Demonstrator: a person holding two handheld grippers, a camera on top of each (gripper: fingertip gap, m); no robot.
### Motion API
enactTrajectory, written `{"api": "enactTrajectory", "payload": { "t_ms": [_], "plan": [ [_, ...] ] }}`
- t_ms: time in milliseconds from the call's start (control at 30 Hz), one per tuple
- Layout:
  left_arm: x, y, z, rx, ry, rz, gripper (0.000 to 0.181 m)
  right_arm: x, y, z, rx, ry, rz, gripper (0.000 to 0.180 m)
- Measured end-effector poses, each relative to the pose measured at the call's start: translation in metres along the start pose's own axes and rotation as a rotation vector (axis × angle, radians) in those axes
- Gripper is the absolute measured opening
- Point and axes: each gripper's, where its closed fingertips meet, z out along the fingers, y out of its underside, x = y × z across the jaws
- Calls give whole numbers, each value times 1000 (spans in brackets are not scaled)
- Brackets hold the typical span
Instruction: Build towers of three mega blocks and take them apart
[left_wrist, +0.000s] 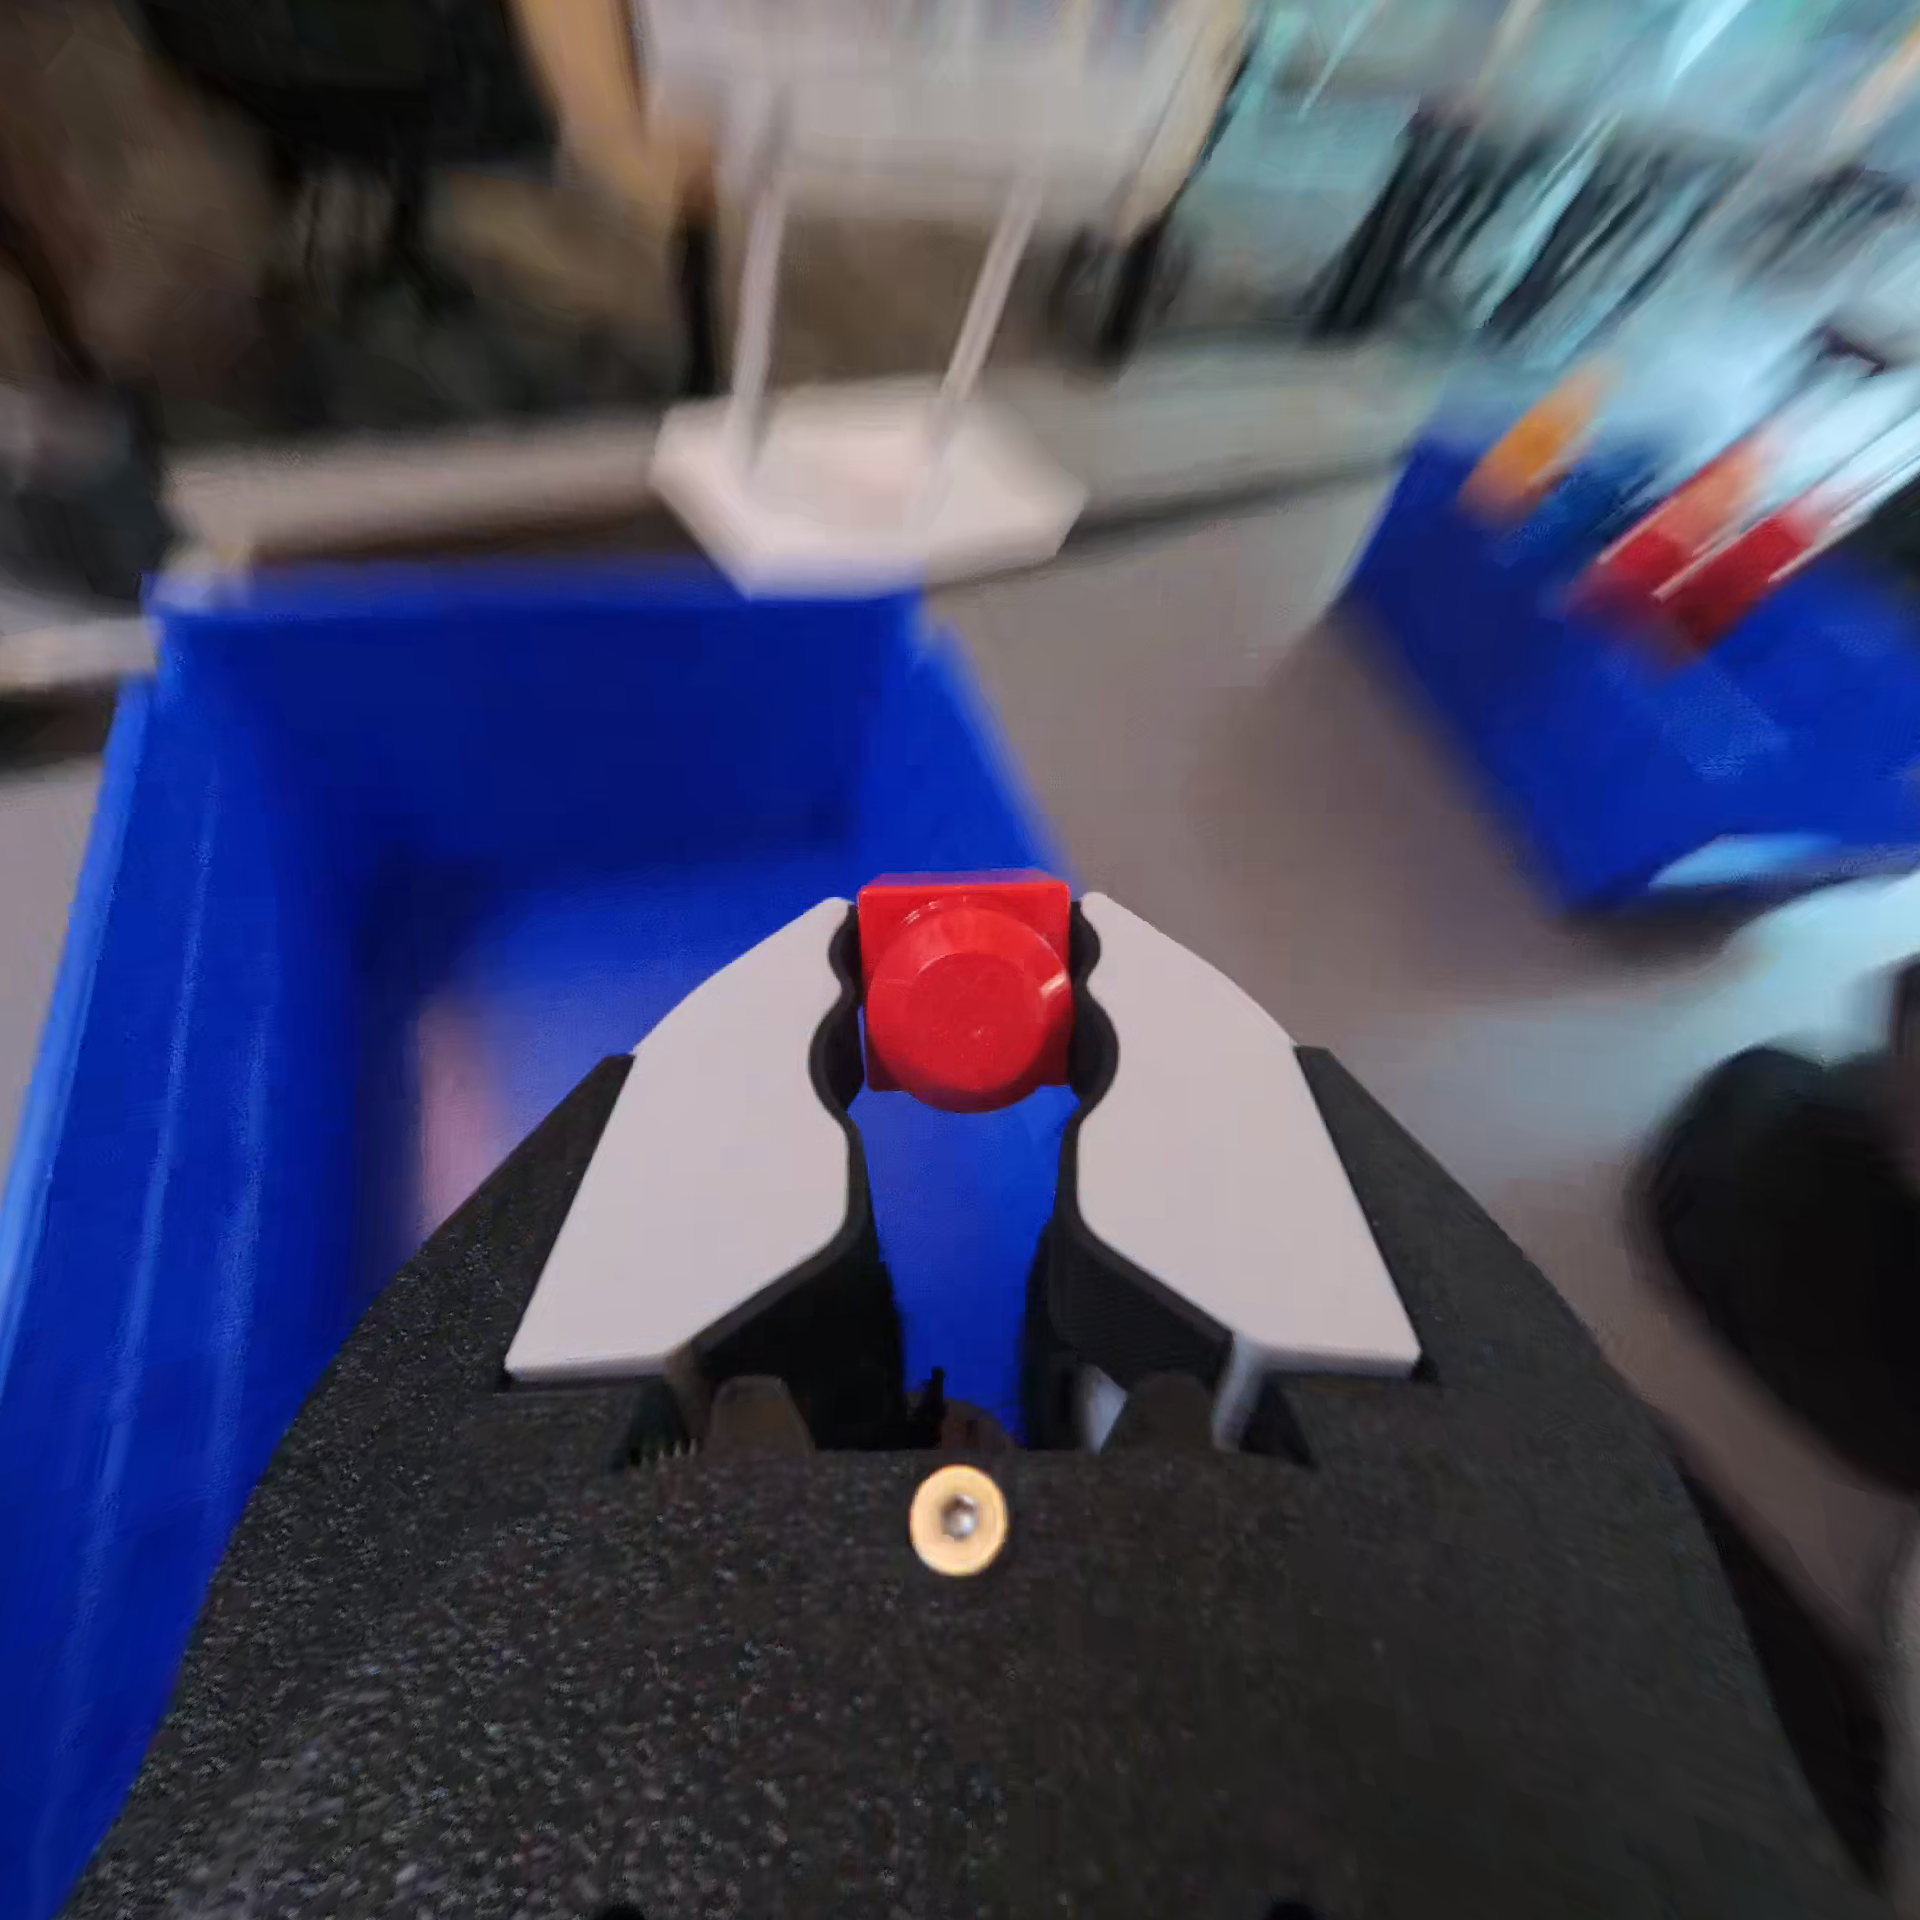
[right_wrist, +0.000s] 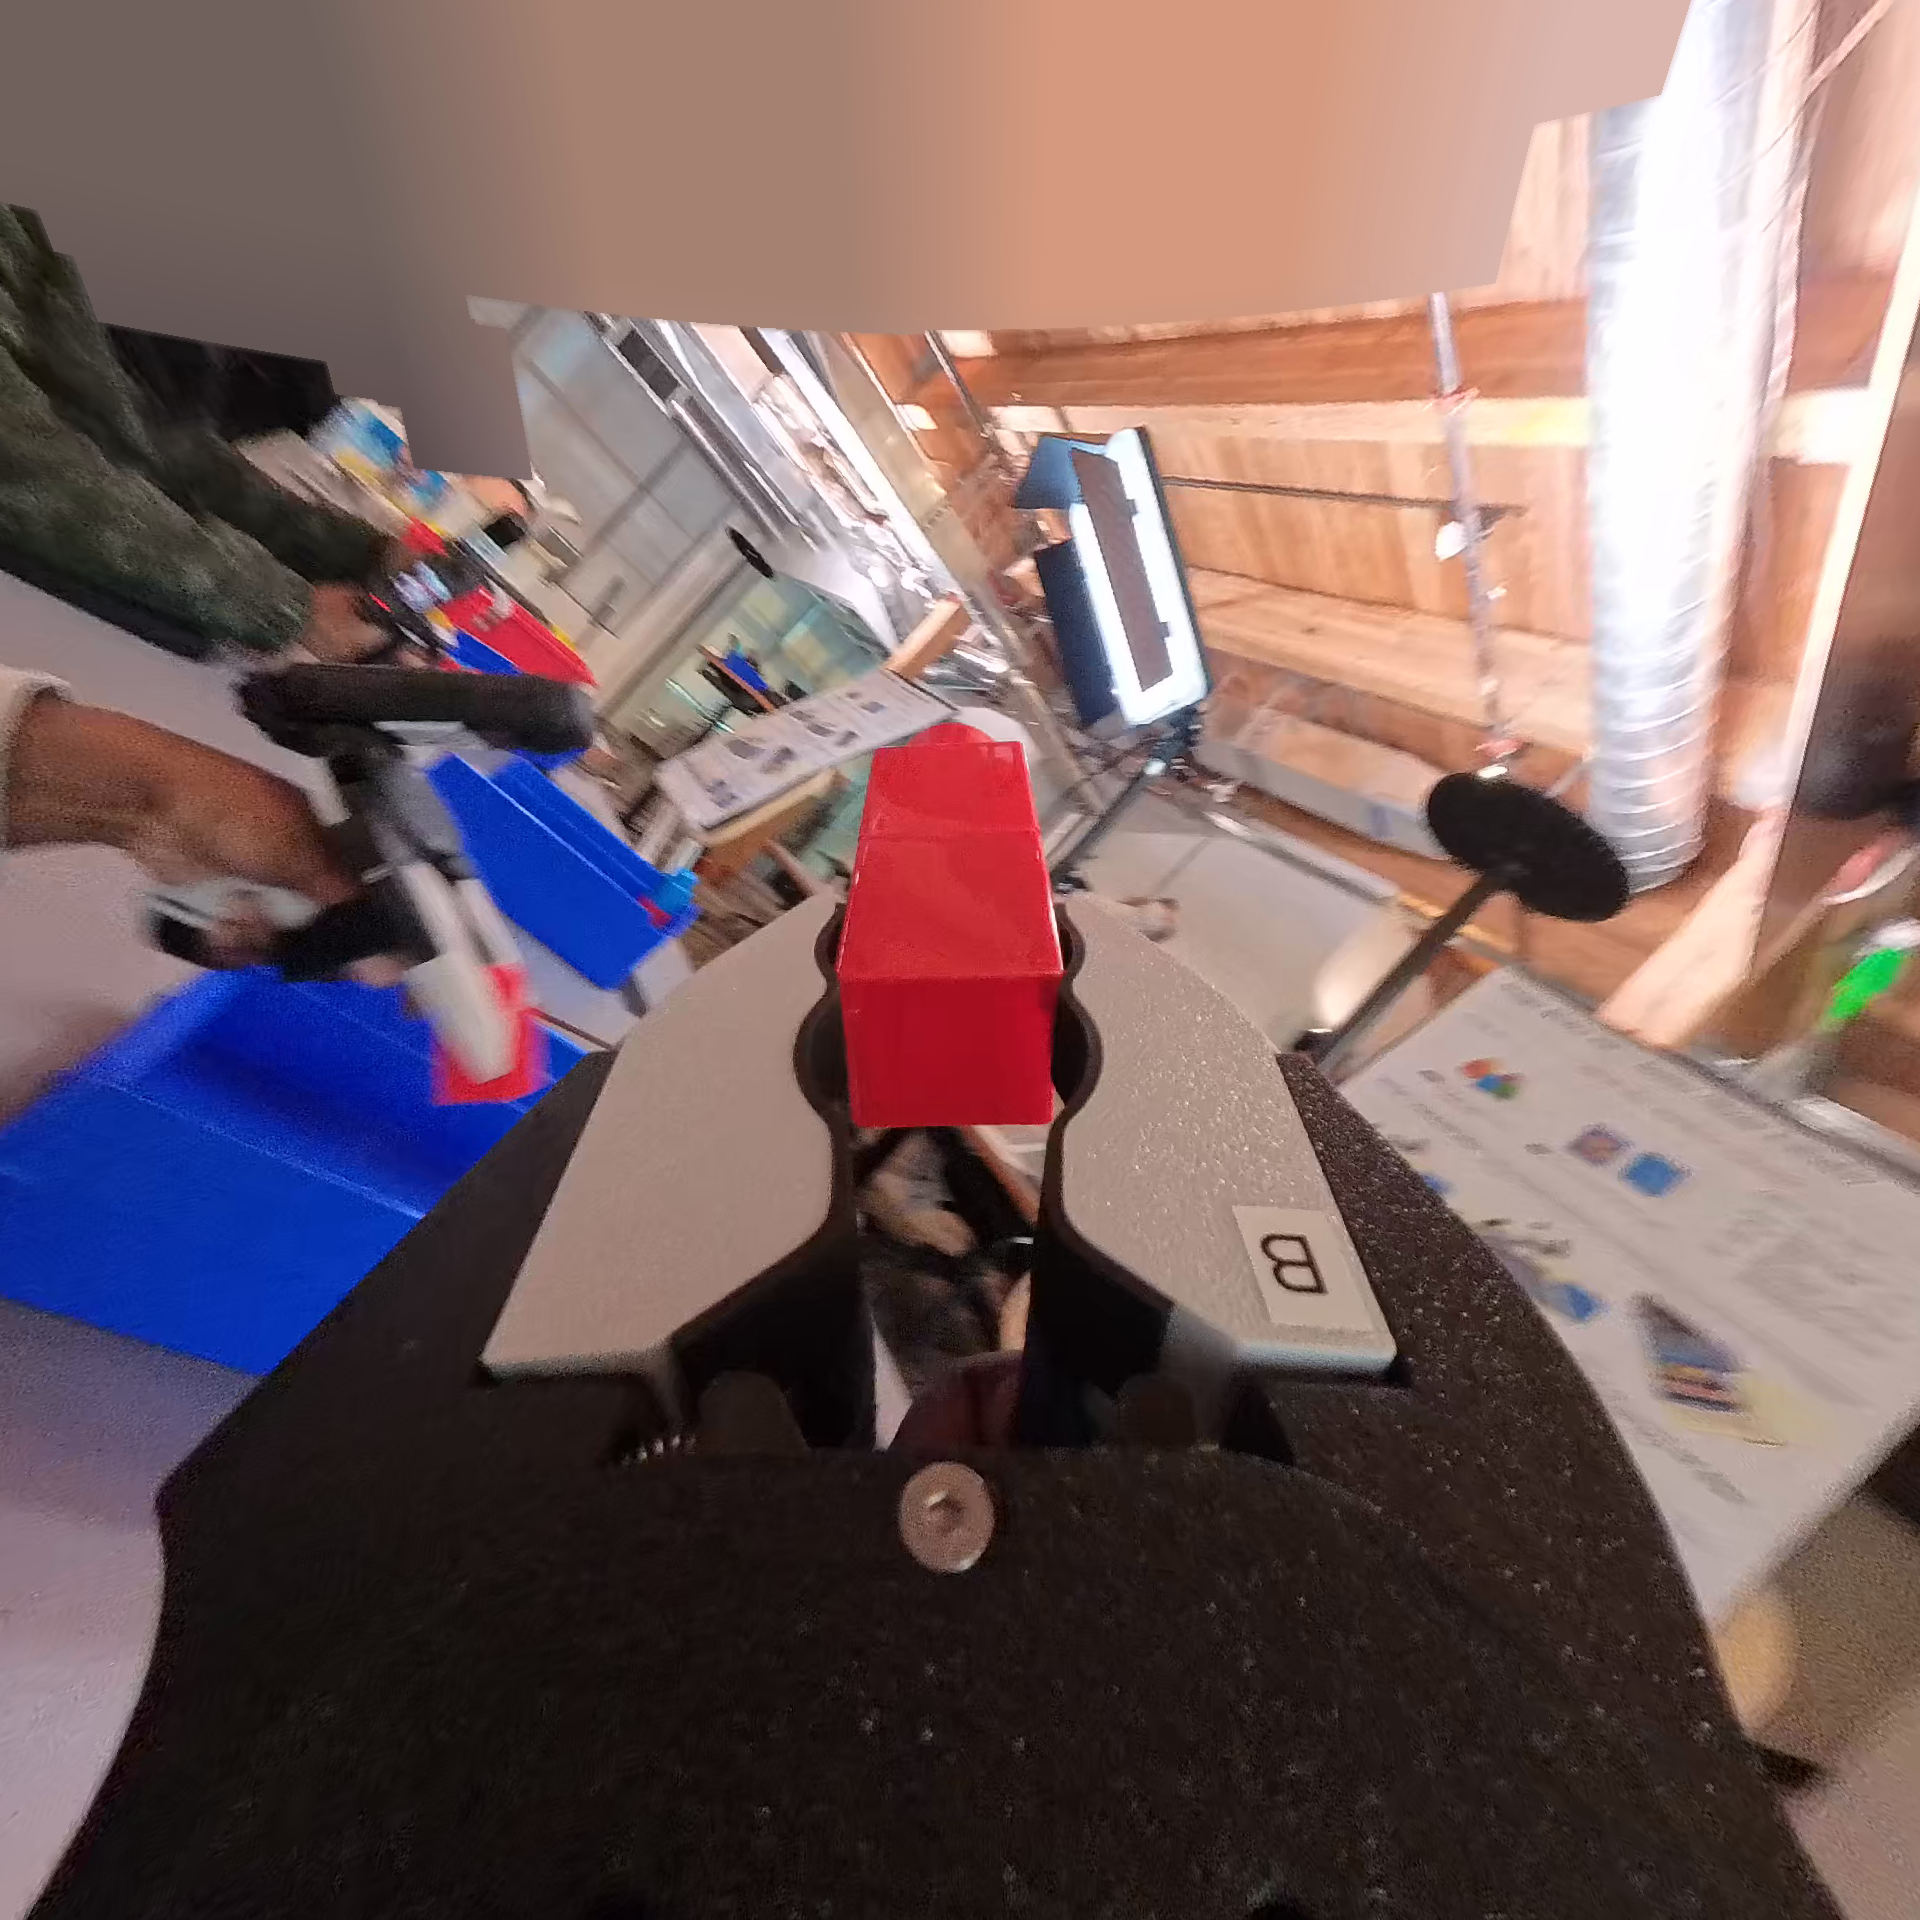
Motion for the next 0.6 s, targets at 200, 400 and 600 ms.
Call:
{"api": "enactTrajectory", "payload": {
  "t_ms": [200, 400, 600],
  "plan": [
    [117, -138, -72, 508, 676, -99, 36, -20, -6, 7, 44, -146, 186, 36],
    [199, -165, -71, 483, 910, 16, 36, -36, -24, 3, 53, -197, -41, 36],
    [211, -153, -64, 477, 1008, 41, 36, -30, -23, -14, -74, -186, -221, 36]
  ]
}}
